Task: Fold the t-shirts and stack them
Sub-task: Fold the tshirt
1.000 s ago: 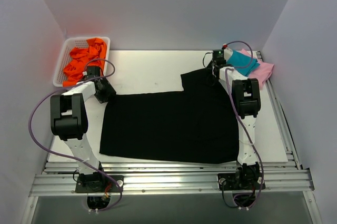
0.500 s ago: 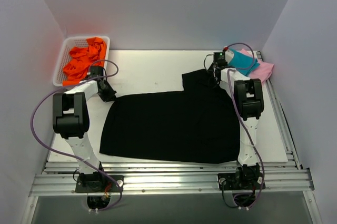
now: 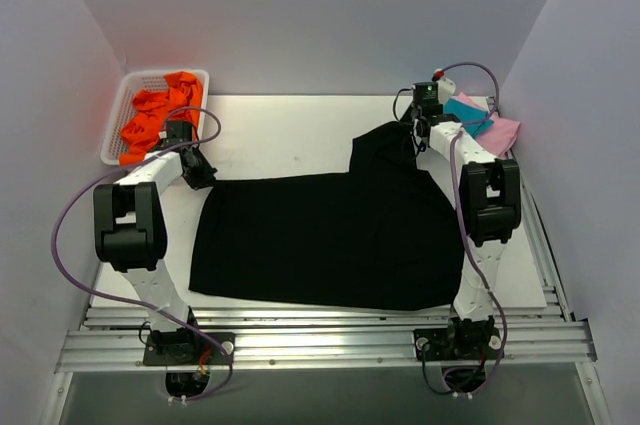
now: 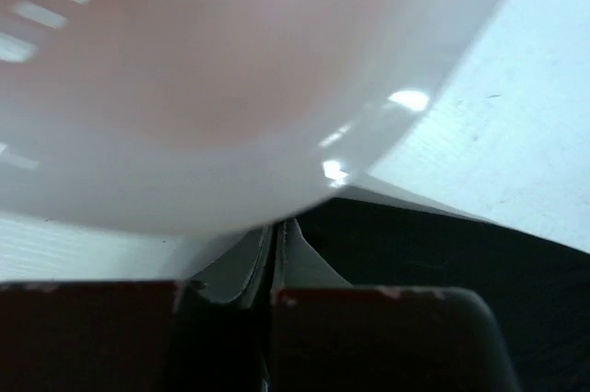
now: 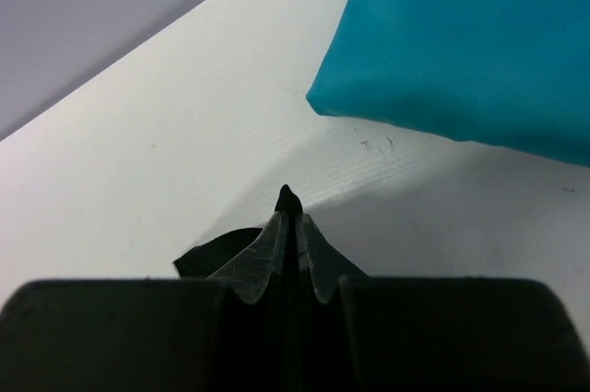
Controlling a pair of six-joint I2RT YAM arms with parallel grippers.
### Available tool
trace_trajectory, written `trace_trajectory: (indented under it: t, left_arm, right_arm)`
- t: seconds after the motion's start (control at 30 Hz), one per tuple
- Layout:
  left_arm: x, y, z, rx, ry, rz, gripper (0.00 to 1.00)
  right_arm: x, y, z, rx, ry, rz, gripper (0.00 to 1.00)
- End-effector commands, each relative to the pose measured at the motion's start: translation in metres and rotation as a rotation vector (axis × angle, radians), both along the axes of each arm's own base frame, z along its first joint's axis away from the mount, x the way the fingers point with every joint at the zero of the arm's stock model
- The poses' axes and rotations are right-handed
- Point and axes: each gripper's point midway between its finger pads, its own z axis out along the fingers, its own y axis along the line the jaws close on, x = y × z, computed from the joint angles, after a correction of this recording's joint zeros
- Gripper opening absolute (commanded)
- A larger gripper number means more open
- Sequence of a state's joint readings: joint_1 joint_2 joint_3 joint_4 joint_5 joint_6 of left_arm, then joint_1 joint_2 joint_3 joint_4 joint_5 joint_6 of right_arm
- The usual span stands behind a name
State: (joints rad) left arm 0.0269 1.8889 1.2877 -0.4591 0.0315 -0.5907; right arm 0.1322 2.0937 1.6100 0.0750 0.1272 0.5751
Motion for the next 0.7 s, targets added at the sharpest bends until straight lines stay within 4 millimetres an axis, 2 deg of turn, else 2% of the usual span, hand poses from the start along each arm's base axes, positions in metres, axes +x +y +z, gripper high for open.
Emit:
trace_trajectory:
  t: [0.0, 0.07, 0.1, 0.17, 0.2, 0.23, 0.27, 0.3, 0.33, 0.37, 0.4, 0.47, 0.5, 0.53, 0.57, 0.6, 0.67]
  left_arm:
    - [0.018, 0.015, 0.049, 0.039, -0.162, 0.036, 0.02]
    - [0.014, 0.016, 0.053, 0.039, -0.168, 0.038, 0.02]
    - [0.011, 0.016, 0.054, 0.039, -0.166, 0.039, 0.02]
    - [0.008, 0.016, 0.059, 0.04, -0.174, 0.041, 0.02]
    - [0.005, 0.015, 0.058, 0.04, -0.169, 0.04, 0.02]
    - [0.003, 0.015, 0.061, 0.038, -0.177, 0.04, 0.02]
    - [0.002, 0.015, 0.062, 0.038, -0.179, 0.04, 0.02]
    - [-0.002, 0.015, 0.059, 0.036, -0.172, 0.044, 0.02]
    - [-0.004, 0.015, 0.061, 0.036, -0.177, 0.043, 0.02]
    - [-0.006, 0.014, 0.062, 0.035, -0.179, 0.042, 0.02]
    - [-0.009, 0.015, 0.06, 0.035, -0.174, 0.045, 0.02]
    - [-0.017, 0.015, 0.06, 0.038, -0.174, 0.048, 0.02]
    - [-0.019, 0.015, 0.059, 0.037, -0.172, 0.048, 0.02]
    - [-0.025, 0.014, 0.06, 0.038, -0.172, 0.048, 0.02]
    - [-0.027, 0.014, 0.061, 0.038, -0.175, 0.048, 0.02]
    - [-0.03, 0.014, 0.061, 0.037, -0.174, 0.049, 0.02]
    - [-0.039, 0.014, 0.064, 0.039, -0.18, 0.052, 0.02]
  right_arm:
    - [-0.02, 0.005, 0.05, -0.047, -0.053, -0.003, 0.0]
    - [-0.029, 0.004, 0.058, -0.055, -0.064, -0.012, 0.0]
    - [-0.036, 0.007, 0.073, -0.052, -0.091, -0.009, 0.0]
    - [-0.051, 0.007, 0.069, -0.056, -0.08, -0.009, 0.0]
    - [-0.06, 0.011, 0.084, -0.052, -0.107, -0.002, 0.0]
    - [-0.07, 0.011, 0.077, -0.057, -0.089, -0.004, 0.0]
    - [-0.077, 0.012, 0.079, -0.059, -0.092, -0.003, 0.0]
    - [-0.087, 0.015, 0.095, -0.056, -0.125, -0.003, 0.0]
    - [-0.098, 0.015, 0.086, -0.063, -0.104, -0.001, 0.0]
    - [-0.105, 0.015, 0.088, -0.066, -0.108, 0.0, 0.0]
    - [-0.115, 0.014, 0.105, -0.063, -0.143, -0.006, 0.0]
    - [-0.135, 0.016, 0.099, -0.071, -0.121, -0.004, 0.0]
    - [-0.147, 0.014, 0.117, -0.062, -0.164, -0.01, 0.0]
    - [-0.156, 0.016, 0.121, -0.055, -0.178, -0.011, 0.0]
    - [-0.172, 0.013, 0.107, -0.064, -0.137, -0.007, 0.0]
    - [-0.186, 0.012, 0.124, -0.048, -0.178, -0.008, 0.0]
    - [-0.209, 0.013, 0.124, -0.047, -0.177, -0.005, 0.0]
